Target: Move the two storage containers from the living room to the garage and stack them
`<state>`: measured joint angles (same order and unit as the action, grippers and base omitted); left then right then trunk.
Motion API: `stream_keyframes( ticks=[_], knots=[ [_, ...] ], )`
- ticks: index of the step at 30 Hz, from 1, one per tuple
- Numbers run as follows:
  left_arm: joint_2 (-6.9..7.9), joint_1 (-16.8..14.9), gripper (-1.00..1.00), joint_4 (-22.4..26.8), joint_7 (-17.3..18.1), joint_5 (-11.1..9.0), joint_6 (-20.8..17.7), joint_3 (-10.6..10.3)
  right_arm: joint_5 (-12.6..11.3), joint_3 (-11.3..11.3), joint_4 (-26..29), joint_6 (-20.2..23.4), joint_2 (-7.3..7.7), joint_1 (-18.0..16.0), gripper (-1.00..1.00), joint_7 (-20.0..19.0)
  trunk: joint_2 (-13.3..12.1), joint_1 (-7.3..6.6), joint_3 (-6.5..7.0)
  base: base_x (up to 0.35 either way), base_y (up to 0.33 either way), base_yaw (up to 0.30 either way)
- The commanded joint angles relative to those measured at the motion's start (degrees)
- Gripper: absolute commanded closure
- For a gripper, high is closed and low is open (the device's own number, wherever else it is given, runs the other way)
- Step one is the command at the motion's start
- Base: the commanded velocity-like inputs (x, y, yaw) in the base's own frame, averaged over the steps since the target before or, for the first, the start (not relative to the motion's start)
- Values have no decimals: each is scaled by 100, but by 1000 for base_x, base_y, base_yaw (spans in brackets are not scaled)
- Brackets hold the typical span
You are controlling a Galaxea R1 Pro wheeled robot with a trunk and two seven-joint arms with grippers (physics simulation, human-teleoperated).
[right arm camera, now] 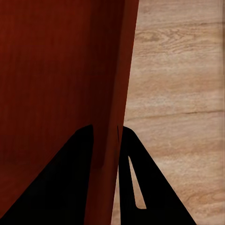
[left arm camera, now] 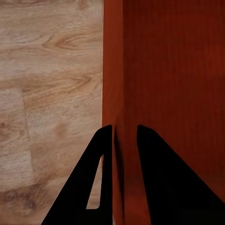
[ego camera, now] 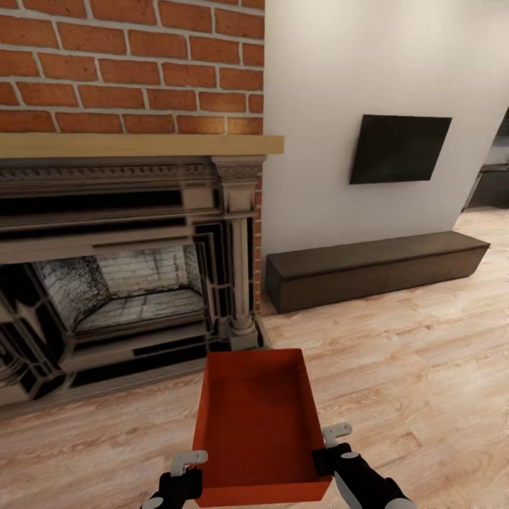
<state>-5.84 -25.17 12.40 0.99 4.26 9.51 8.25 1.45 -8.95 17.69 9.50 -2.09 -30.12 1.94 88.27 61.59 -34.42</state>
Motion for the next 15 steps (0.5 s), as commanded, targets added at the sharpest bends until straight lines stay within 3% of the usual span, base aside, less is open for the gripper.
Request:
stream_keyframes(
  ticks=[1,11,15],
  knots=[
    [40,-6,100,-27,-38,66,16,115,153,-195,24,0,6,-3,100,49,3,0,-5,9,-2,-179],
    [40,-6,100,-29,-33,67,13,115,153,-195,24,5,6,-3,100,49,3,0,-5,9,2,-260],
    [40,-6,100,-34,-23,67,9,115,153,-195,24,6,6,-3,100,47,3,0,-5,136,59,-283]
  ],
)
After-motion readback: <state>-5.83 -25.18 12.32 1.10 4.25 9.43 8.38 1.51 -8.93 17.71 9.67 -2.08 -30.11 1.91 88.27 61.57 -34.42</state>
